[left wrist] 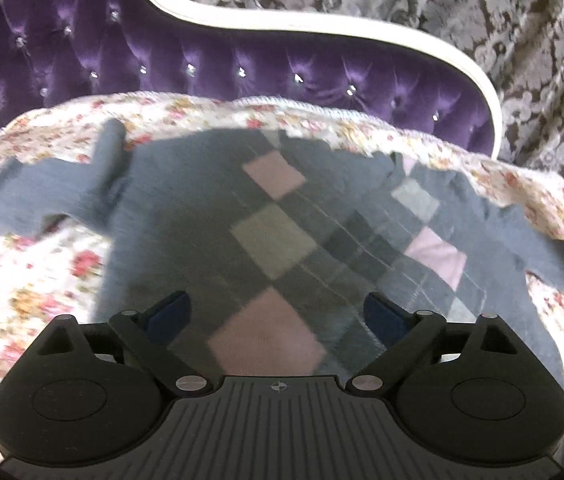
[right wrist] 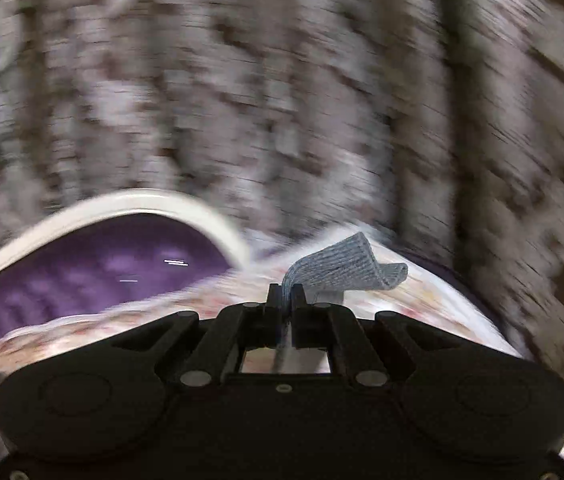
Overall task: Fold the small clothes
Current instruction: 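Carry the sleeve across the sweater body with the right gripper and open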
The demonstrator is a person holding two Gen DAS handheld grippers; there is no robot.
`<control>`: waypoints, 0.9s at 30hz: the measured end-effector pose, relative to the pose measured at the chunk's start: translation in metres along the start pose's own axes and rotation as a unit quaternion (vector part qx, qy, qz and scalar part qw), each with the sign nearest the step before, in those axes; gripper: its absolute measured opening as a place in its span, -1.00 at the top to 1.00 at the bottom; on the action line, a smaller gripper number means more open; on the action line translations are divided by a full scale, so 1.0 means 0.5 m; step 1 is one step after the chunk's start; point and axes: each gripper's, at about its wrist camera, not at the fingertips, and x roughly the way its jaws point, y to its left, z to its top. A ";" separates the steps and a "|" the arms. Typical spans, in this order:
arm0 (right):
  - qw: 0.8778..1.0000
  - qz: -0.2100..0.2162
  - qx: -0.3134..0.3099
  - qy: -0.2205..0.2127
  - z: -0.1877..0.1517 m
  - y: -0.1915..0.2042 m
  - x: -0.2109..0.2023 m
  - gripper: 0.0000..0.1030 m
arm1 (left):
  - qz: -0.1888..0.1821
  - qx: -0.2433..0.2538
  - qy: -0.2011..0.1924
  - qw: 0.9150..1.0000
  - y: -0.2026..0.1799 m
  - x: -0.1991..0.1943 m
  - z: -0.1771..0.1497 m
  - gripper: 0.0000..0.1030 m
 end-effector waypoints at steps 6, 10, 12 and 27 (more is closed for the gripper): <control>0.987 0.138 -0.079 -0.005 0.021 0.297 -0.009 0.80 | 0.006 -0.013 -0.001 1.000 0.068 -0.033 0.004 -0.82; 0.969 0.222 -0.111 0.015 -0.026 0.490 0.011 0.80 | 0.019 -0.020 0.001 1.000 0.120 -0.048 -0.006 -0.82; 0.959 0.252 -0.125 0.036 -0.069 0.575 0.032 0.80 | 0.025 -0.023 0.005 0.999 0.143 -0.051 -0.013 -0.82; 0.894 0.365 -0.200 0.167 -0.399 0.810 0.078 0.34 | 0.054 -0.041 0.026 0.997 0.239 -0.043 -0.031 -0.82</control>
